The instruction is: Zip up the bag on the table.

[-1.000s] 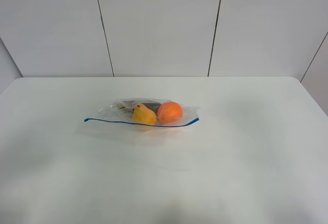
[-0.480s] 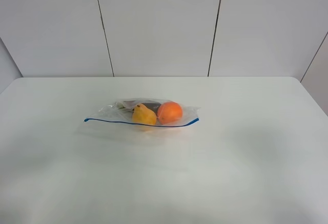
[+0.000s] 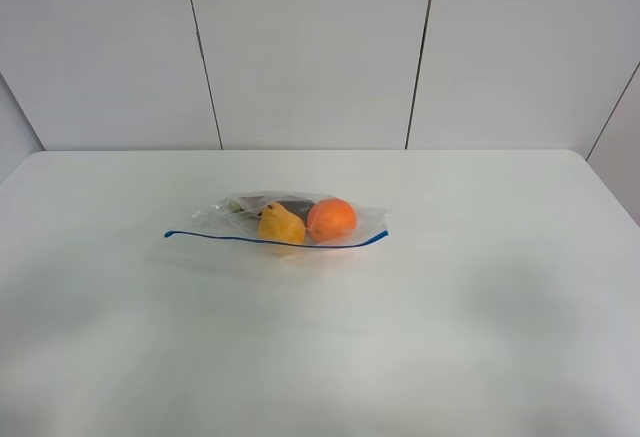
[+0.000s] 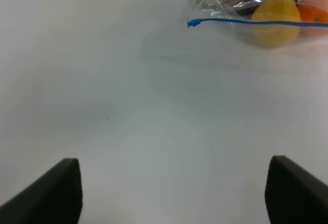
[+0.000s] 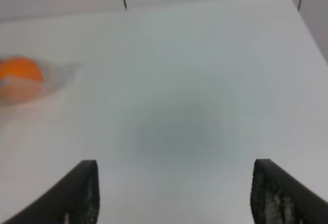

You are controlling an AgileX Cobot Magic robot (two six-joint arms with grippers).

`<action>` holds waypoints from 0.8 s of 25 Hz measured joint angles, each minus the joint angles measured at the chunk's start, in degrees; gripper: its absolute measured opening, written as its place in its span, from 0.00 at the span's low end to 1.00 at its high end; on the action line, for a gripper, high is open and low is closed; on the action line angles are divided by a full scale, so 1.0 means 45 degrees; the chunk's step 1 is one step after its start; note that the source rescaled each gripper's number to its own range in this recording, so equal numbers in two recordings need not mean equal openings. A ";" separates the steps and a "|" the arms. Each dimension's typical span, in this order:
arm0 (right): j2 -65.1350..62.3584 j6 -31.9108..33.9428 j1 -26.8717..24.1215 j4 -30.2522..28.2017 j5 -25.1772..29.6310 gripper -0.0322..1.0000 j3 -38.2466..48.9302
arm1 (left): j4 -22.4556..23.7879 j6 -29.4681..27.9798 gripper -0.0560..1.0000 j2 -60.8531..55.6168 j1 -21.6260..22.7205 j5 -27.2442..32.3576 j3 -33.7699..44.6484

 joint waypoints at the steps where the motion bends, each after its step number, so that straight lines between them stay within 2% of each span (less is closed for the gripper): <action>1: 0.0000 0.0000 0.0000 0.0000 -0.0166 0.84 0.0225 | 0.0000 0.0000 0.90 0.0000 0.0000 0.0000 0.0000; 20: 0.0000 0.0206 0.0000 0.0142 -0.0605 0.84 0.0361 | 0.0000 0.0000 0.90 0.0000 0.0000 0.0000 0.0000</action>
